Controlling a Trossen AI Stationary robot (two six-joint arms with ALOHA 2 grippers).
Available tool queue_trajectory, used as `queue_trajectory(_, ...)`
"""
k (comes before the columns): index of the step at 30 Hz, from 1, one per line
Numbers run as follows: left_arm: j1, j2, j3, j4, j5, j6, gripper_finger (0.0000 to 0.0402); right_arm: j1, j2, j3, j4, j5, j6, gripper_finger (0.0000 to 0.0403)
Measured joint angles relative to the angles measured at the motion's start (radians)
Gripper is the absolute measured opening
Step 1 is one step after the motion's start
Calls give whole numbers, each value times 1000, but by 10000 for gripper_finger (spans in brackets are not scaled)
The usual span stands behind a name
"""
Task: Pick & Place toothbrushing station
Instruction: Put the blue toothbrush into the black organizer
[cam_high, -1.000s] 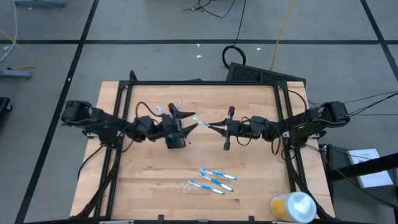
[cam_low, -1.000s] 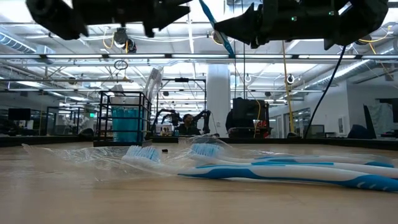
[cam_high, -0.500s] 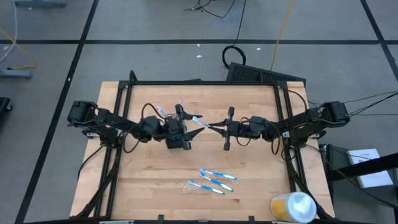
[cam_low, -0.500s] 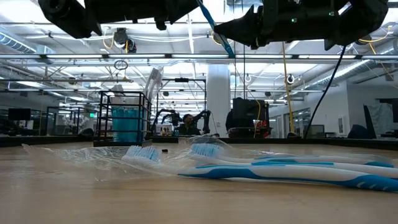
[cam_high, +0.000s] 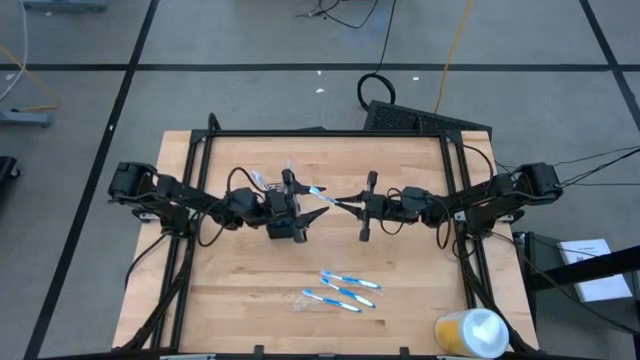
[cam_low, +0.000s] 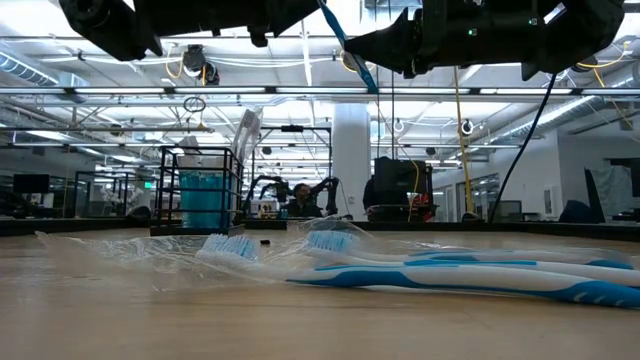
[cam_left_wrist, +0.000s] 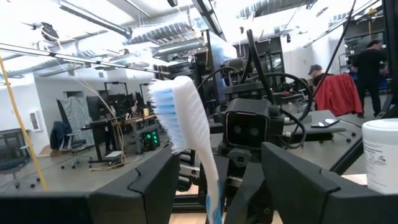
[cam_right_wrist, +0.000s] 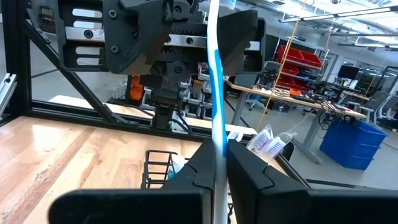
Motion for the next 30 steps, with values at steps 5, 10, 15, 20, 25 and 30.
queue_trajectory(5,0,0,0,0,0,-3,214,0,0,0,0,1,0,13)
queue_trajectory(10,0,0,0,0,-1,-30,146,0,0,0,-1,1,0,13)
queue_trajectory(15,0,0,0,0,-1,-33,77,0,0,0,-1,0,0,13)
queue_trajectory(20,0,0,0,-2,0,-42,26,0,0,0,-10,-6,-3,13)
queue_trajectory(25,0,0,0,-21,0,-84,14,0,0,0,-29,-6,3,27)
queue_trajectory(30,0,-25,0,-62,-58,-85,30,0,-1,1,-47,0,12,69)
